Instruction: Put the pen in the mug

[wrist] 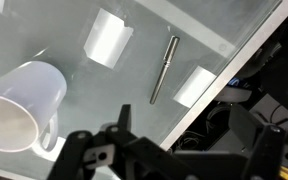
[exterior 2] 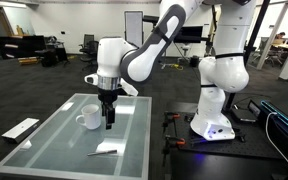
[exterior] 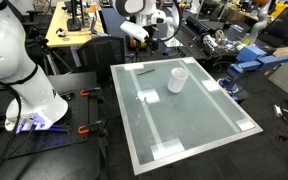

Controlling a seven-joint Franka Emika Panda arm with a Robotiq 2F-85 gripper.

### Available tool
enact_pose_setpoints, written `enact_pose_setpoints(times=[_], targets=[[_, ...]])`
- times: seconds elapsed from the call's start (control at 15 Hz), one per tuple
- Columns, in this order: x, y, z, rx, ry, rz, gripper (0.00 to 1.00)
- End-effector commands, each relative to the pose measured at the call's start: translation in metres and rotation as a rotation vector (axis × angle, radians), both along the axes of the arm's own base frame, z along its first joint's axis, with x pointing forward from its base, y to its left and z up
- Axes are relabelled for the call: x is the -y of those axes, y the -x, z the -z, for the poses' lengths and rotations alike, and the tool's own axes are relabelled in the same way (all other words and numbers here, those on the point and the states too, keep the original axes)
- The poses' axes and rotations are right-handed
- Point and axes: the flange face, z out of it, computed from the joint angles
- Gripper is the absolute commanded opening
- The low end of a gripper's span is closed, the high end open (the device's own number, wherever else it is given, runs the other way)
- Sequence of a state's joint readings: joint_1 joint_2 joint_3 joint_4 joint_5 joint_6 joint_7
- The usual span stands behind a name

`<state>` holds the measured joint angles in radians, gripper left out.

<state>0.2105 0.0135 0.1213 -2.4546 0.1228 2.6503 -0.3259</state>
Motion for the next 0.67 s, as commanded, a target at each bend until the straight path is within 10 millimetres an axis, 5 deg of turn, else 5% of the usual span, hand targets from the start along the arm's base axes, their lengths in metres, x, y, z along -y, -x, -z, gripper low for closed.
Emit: enact_pose_setpoints(times=[0.0,0.27,0.33,0.6], targets=[[-0.016,-0.022,0.031,-0.015,-0.025,0.031,1.00],[-0.028,-0.034,0.065,-0.068,-0.029,0.034,1.00],[-0.022,-0.022,0.055,-0.064,-0.009,0.005,1.00],[-0.027,-0.030,0.070,-0.082,-0.013,0.005,1.00]])
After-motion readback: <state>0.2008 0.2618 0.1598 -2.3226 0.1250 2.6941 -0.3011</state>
